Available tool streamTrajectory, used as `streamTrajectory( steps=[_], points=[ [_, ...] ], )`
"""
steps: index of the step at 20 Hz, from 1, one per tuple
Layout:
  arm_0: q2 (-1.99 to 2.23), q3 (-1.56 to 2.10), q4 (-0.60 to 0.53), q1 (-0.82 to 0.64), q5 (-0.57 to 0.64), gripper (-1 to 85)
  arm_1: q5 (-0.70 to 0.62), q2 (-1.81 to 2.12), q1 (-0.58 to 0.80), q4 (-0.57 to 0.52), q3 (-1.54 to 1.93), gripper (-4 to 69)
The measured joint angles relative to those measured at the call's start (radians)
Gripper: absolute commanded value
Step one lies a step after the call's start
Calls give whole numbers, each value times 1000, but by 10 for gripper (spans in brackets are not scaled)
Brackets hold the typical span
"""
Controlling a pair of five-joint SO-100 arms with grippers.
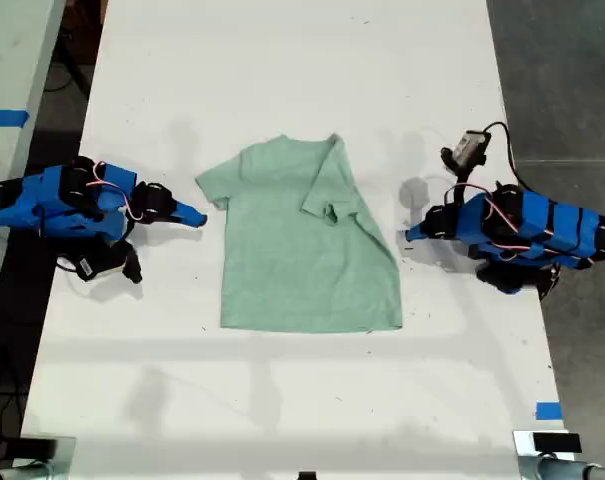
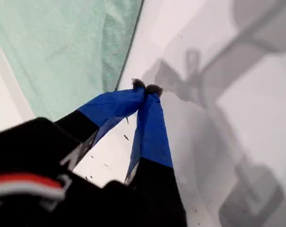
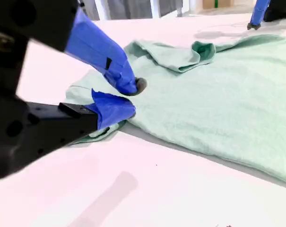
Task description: Fold t shirt
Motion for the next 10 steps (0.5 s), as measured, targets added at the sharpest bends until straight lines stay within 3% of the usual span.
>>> streamTrajectory(
  steps=[10],
  points=[
    [0, 0, 0, -2, 0, 40, 25, 0, 0, 0, 2, 0]
  ],
)
